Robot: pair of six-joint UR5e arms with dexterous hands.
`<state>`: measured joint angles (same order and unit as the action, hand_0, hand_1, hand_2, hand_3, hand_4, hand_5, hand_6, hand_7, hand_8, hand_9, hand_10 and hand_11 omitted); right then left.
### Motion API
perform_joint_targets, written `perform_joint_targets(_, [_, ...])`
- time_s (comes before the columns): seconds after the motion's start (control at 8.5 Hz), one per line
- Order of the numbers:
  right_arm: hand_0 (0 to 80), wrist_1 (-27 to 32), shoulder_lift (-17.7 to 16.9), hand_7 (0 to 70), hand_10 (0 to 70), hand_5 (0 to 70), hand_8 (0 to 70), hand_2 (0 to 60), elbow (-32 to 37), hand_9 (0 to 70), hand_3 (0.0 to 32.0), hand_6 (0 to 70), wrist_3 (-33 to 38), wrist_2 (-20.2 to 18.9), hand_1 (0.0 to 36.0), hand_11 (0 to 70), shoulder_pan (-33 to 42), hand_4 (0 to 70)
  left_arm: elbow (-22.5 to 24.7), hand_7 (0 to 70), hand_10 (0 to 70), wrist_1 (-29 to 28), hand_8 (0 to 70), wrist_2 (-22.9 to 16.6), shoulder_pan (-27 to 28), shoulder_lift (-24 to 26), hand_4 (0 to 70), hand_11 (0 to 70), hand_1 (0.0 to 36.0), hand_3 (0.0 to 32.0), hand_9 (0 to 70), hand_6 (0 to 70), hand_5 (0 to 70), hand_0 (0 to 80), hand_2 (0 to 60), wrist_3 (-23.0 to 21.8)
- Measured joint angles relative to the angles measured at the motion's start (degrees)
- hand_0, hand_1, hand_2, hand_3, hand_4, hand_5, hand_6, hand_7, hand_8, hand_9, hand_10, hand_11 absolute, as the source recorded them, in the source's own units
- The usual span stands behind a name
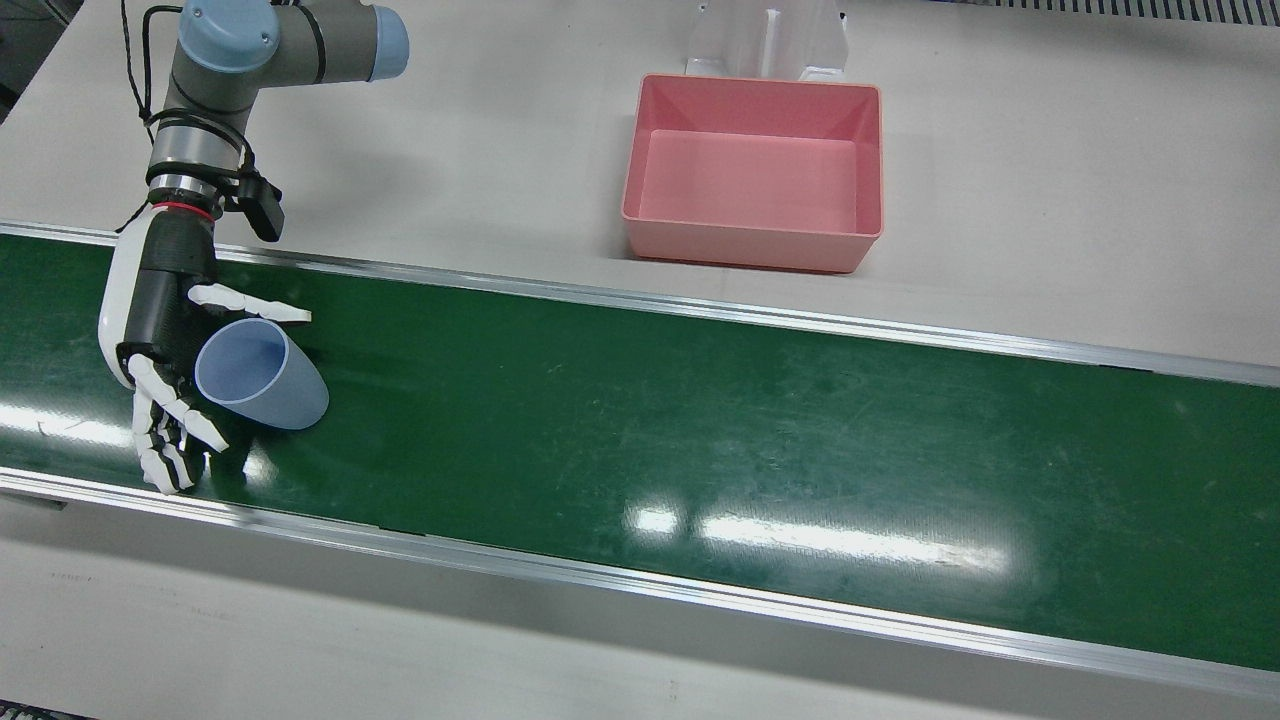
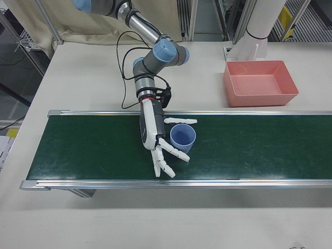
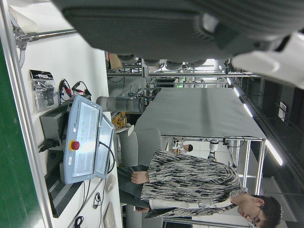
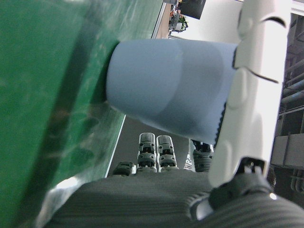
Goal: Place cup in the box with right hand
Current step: 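Lift the blue cup off the belt with the right hand, then carry the cup with the right hand down over the pink tray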
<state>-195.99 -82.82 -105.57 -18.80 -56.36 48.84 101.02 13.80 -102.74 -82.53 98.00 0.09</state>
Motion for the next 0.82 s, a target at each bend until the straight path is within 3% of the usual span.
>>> perform_joint_targets(0.12, [58.1,-2.33,0.00,70.0,38.9,16.4,49.0,60.0,-0.66,70.0,0.0,30.8,0.08,1.25,36.0,56.8,0.06,70.0,-0.05,0.0,0.0,0.00,0.0,0.00,0.00,0.00,0.0,0.0,0.0,0.0,0.0,0.0,0.0,0.0,0.0,0.00])
perform_joint_targets(0.24, [55.1,-5.31,-0.02,70.0,53.9,18.4,62.7,60.0,-1.63,70.0,0.0,37.6,0.20,1.91,36.0,70.0,0.26,70.0,-0.08,0.0,0.0,0.00,0.0,0.00,0.00,0.00,0.0,0.0,0.0,0.0,0.0,0.0,0.0,0.0,0.0,0.00])
perform_joint_targets(0.35, [54.7,-7.39,-0.13,70.0,55.9,18.8,64.3,60.0,-2.36,70.0,0.0,38.0,0.33,2.16,36.0,70.0,0.76,70.0,-0.10,0.0,0.0,0.00,0.0,0.00,0.00,0.00,0.0,0.0,0.0,0.0,0.0,0.0,0.0,0.0,0.0,0.00])
perform_joint_targets(0.59, [53.0,-9.12,-0.57,70.0,52.7,18.2,61.1,60.0,-4.60,70.0,0.0,35.5,0.34,2.29,36.0,70.0,1.91,70.0,-0.09,0.0,0.0,0.00,0.0,0.00,0.00,0.00,0.0,0.0,0.0,0.0,0.0,0.0,0.0,0.0,0.0,0.00])
perform_joint_targets(0.82, [57.8,-10.04,-0.80,70.0,52.5,17.6,60.8,60.0,-11.51,70.0,0.0,35.1,-1.24,2.13,36.0,70.0,2.46,70.0,-0.07,0.0,0.0,-0.06,0.0,0.00,0.00,0.00,0.0,0.0,0.0,0.0,0.0,0.0,0.0,0.0,0.0,0.00])
